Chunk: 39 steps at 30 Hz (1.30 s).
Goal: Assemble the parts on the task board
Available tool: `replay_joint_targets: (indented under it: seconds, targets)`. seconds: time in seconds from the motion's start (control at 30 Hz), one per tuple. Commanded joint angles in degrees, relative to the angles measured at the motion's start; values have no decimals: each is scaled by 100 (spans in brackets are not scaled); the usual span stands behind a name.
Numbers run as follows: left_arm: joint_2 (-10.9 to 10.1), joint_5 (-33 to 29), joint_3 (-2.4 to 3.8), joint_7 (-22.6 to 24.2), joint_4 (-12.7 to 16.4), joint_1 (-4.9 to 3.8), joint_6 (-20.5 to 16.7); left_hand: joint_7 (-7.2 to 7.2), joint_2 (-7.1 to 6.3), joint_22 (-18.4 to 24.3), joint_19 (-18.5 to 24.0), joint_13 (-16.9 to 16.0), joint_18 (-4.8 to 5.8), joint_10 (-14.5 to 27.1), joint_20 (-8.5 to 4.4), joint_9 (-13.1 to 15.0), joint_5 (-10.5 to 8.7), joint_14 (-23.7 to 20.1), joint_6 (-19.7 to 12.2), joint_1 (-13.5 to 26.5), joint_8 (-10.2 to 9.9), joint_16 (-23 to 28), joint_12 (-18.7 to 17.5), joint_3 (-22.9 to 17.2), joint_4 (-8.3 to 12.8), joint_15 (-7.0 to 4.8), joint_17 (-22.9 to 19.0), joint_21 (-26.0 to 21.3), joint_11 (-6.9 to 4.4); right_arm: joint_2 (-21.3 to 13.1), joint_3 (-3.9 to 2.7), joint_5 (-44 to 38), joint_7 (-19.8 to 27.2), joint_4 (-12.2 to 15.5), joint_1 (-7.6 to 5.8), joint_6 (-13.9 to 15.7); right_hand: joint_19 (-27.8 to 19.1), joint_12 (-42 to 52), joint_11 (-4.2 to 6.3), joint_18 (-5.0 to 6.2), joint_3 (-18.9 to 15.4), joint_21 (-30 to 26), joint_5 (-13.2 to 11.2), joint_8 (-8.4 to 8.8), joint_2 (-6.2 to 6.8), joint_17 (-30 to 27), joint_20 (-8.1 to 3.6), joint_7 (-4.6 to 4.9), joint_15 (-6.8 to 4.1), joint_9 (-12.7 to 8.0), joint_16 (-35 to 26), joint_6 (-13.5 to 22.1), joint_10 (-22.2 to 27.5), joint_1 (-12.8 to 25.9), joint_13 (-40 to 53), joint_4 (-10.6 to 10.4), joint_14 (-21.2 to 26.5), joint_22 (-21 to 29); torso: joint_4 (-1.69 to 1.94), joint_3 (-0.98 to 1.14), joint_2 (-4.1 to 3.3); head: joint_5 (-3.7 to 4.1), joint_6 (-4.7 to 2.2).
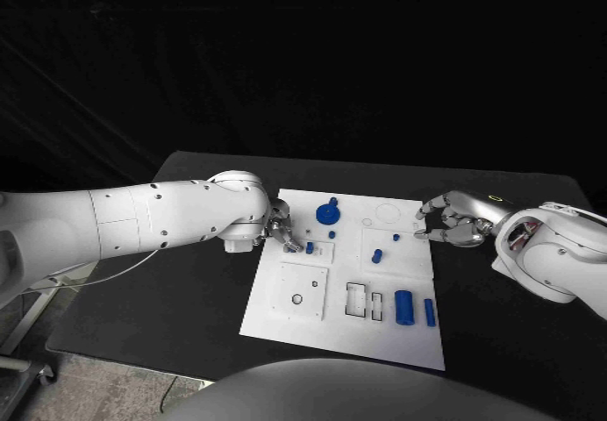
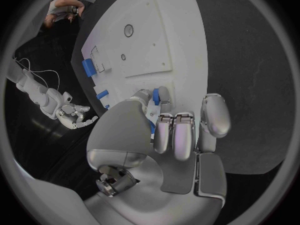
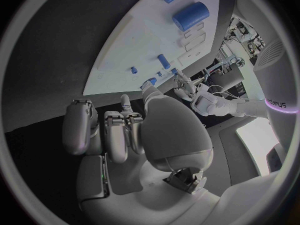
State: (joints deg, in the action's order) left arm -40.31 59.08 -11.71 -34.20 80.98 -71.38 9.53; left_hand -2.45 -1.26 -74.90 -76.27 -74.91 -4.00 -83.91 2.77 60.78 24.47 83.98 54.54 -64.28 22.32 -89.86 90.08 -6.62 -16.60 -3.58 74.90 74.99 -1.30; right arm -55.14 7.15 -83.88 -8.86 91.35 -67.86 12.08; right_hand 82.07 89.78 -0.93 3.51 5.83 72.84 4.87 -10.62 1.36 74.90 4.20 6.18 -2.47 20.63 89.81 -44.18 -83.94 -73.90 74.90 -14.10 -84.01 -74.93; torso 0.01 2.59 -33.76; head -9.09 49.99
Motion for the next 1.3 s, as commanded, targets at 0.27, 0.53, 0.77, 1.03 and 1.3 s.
replay_joint_targets:
  seconds: [0.27, 0.53, 0.77, 1.03, 1.3]
  targets:
    - [11, 42, -2, -28, -12, 6, 35, -19, 113, -531, 6, -1509, -59, -609, 49, 13, -291, 602, -15, 154, 22, -14, -8, 153, -2, 37, 1510, -41, 43, 6, 0, -18, -27, -4, 8, -98, -53, 22, -35, 52, 14, -27, 77, 34, -45, 1510, -2, 18, 37, -25, 19, -41, -606, -53, 1510, 68, -599, -972, 5, -3, -1, -14, 1]
    - [-2, 51, -3, 15, -11, 7, -57, -15, 153, -540, -3, -1509, -58, -609, 49, 19, -244, 602, -5, 159, 34, -14, -8, 161, -9, 34, 1510, -37, 39, 5, 0, -16, -28, -8, 12, -108, -57, 22, -37, 53, 21, -37, 146, 38, -65, 1510, 1, 20, 39, -41, 19, -45, -606, -73, 1510, 96, -599, -970, 8, -2, 0, -29, 1]
    - [-83, 78, -4, 105, 82, 7, -308, -28, 201, -566, -13, -1509, -58, -609, 55, 40, -871, 602, -14, 381, 62, -14, -8, 422, -14, 40, 1510, -59, 48, 11, 0, -16, -21, -13, 14, -99, -58, 22, -38, 54, 22, -42, 194, 41, -74, 1510, 3, 21, 40, -51, 19, -48, -606, -79, 1510, 110, -599, -969, 2, 0, 3, -51, 1]
    - [-384, 149, 39, 274, 378, -24, -878, -49, 304, -584, -19, -1509, -59, -609, 65, 49, -841, 602, -75, 664, 60, -14, -8, 638, -28, 52, 1510, -77, 66, 16, 0, -9, -11, -27, 21, -82, -60, 22, -38, 55, 22, -47, 233, 44, -82, 1510, 3, 21, 41, -59, 19, -49, -606, -79, 1510, 117, -599, -969, -4, 5, 13, -55, 1]
    - [-701, 56, 50, 757, 709, -67, -1780, -63, 515, -589, 10, -1509, -68, -609, 77, 66, -489, 602, -141, 863, 70, -14, -8, 775, -27, 66, 1510, -133, 80, 28, 0, 6, 0, -55, 38, -58, -59, 22, -38, 55, 27, -48, 286, 46, -99, 1510, 4, 21, 41, -69, 19, -53, -606, -81, 1510, 125, -599, -969, -3, 10, 38, -50, 1]
